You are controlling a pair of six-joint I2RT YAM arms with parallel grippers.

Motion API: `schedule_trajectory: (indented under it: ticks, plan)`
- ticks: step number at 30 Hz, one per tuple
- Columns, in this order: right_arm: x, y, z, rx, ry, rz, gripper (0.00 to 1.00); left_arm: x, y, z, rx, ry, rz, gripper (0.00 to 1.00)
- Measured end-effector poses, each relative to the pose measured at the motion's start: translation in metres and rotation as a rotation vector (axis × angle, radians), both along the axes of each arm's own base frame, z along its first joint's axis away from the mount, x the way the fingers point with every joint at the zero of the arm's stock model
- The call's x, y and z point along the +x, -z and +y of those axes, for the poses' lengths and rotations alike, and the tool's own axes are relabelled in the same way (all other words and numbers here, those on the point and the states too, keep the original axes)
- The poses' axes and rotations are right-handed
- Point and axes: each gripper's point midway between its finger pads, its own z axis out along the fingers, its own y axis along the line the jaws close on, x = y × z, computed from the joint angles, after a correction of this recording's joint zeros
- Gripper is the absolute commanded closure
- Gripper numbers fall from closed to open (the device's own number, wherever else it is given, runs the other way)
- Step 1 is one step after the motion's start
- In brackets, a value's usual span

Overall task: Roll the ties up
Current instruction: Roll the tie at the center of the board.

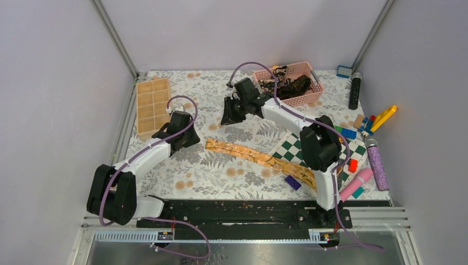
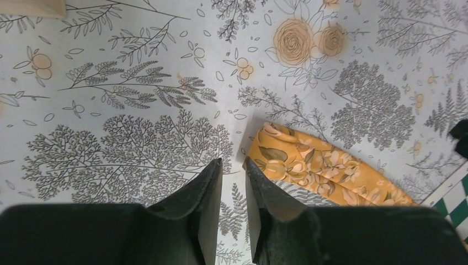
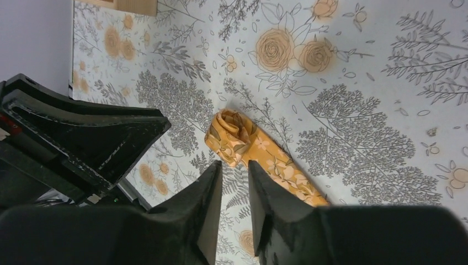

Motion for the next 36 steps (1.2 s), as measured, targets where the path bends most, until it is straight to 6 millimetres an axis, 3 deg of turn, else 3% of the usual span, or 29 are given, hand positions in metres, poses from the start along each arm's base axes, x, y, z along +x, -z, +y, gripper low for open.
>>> schedule_trajectory:
  ticks: [8,18,26,36]
  plan:
    - [-0.02,0.013,0.009,0.038,-0.006,0.104,0.84,0.005,-0.003,-0.01,-0.066,0.009,-0.018,0.77]
    - [-0.063,0.048,0.034,0.071,-0.049,0.255,0.87,0.006,0.007,-0.015,-0.081,0.022,0.01,0.78]
    - [-0.067,0.071,0.039,0.057,-0.033,0.306,0.87,0.006,0.007,-0.015,-0.083,0.024,0.01,0.79]
    - [-0.065,0.095,0.03,-0.013,0.015,0.322,0.87,0.006,0.007,-0.015,-0.083,0.023,0.01,0.8]
